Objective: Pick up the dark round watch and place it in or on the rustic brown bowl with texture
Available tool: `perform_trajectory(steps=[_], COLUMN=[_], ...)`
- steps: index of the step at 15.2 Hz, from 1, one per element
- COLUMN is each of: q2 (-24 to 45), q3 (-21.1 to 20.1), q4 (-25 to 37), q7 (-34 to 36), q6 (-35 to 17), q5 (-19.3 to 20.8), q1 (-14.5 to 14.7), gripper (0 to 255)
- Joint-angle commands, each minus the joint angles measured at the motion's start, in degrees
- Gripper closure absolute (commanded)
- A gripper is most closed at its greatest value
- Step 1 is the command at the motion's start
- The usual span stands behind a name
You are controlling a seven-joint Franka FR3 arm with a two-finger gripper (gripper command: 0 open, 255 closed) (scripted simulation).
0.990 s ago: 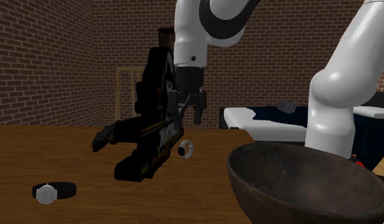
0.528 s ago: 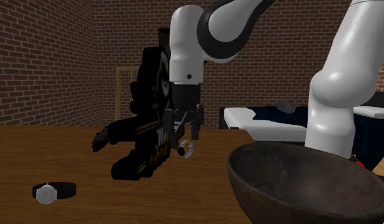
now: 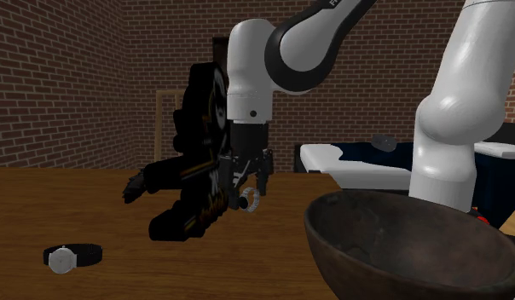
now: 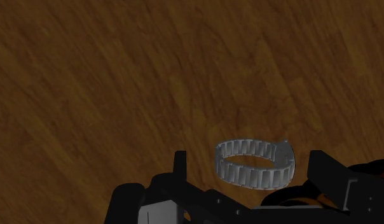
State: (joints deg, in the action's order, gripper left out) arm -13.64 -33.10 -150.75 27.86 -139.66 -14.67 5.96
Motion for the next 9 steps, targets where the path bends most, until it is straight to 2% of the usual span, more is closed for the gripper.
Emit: perform_trajectory(steps=[1, 2, 3, 9], q2=[0.0, 0.0, 0.0, 0.0], q3=[0.0, 0.0, 0.0, 0.0], q4=[0.0, 0.0, 0.0, 0.0], q7=[0.0, 0.0, 0.0, 0.0], q6=[0.0, 0.0, 0.0, 0.0], q5=[0.0, 0.0, 0.0, 0.0], q1=[0.0, 0.0, 0.0, 0.0], gripper=[0, 0, 255, 255])
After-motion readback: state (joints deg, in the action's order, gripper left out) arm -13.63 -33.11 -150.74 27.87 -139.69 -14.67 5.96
